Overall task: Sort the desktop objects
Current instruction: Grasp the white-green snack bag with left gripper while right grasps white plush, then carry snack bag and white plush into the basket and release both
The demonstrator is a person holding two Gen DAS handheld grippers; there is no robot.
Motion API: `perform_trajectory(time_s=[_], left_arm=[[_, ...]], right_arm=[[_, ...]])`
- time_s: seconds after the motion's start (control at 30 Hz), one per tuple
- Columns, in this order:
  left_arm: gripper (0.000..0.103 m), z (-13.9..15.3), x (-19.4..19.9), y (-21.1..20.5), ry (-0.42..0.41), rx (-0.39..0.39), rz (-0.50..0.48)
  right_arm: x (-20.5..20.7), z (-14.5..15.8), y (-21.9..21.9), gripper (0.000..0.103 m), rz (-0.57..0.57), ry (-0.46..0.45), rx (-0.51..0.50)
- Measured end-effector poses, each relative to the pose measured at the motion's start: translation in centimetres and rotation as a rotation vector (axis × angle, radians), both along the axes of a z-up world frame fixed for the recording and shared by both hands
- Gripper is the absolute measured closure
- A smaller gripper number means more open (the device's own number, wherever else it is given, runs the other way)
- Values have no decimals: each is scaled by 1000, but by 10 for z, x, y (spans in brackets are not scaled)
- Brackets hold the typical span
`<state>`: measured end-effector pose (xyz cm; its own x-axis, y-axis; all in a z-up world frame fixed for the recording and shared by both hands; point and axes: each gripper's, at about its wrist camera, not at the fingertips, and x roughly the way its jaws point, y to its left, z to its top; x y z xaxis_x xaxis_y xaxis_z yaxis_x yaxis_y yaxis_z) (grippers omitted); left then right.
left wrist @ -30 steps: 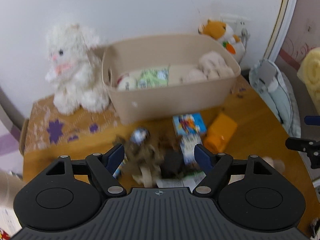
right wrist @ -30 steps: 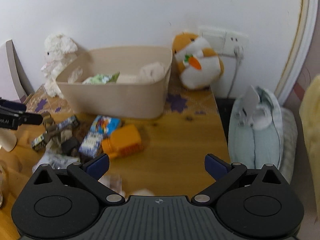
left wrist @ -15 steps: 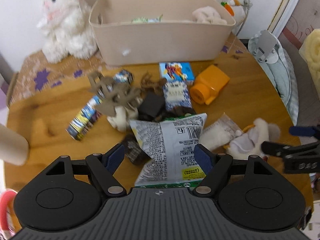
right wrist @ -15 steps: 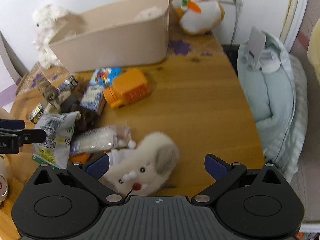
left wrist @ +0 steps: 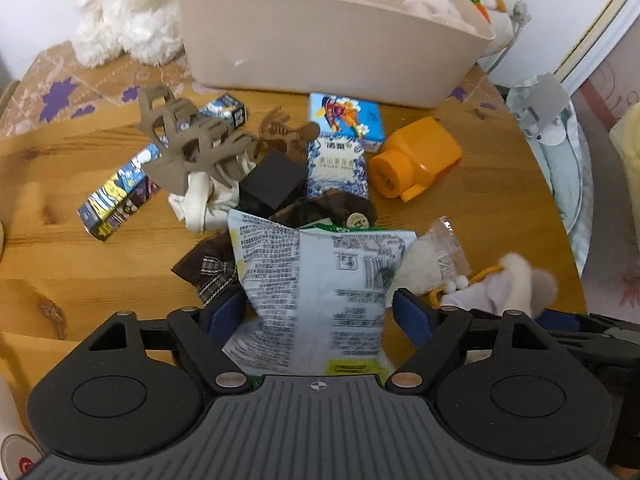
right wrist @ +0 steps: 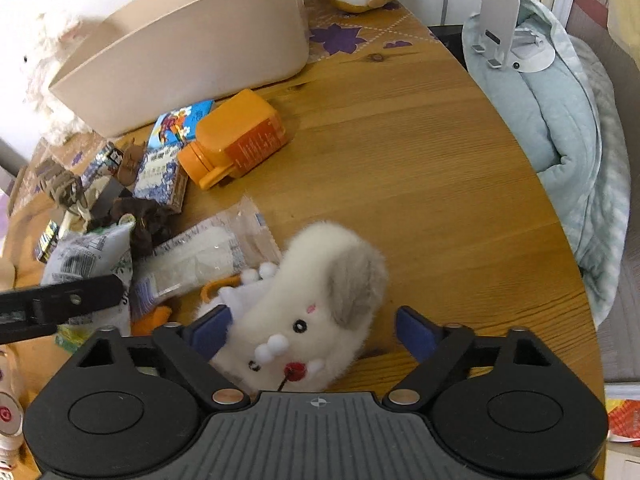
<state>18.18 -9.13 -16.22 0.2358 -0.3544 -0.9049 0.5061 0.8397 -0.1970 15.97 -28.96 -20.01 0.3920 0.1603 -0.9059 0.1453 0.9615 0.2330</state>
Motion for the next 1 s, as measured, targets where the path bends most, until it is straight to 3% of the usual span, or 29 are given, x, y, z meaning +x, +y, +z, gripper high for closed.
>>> perform_trajectory(time_s=[0.03, 0.17, 0.23, 0.37, 0.7, 1.0], left_arm=[[36, -2, 1, 1, 14, -8, 6], [44, -3, 1, 10, 33, -42, 34], [44, -2, 0, 13, 36, -37, 35], [47, 3, -4, 20, 17, -26, 47], [47, 20, -16, 35, -11, -10, 11], [47, 61, -4, 34, -133, -45, -41]], right_arm=[[-1, 0, -1, 30, 1, -2, 11], [-6, -1, -3, 68, 17, 5, 27], [-10, -1, -6, 76, 19, 2, 42], [-19, 5, -9, 83, 53, -21, 45], [-30, 42, -7, 84, 208, -106, -24], [-13, 93, -29, 84, 226, -225, -47]])
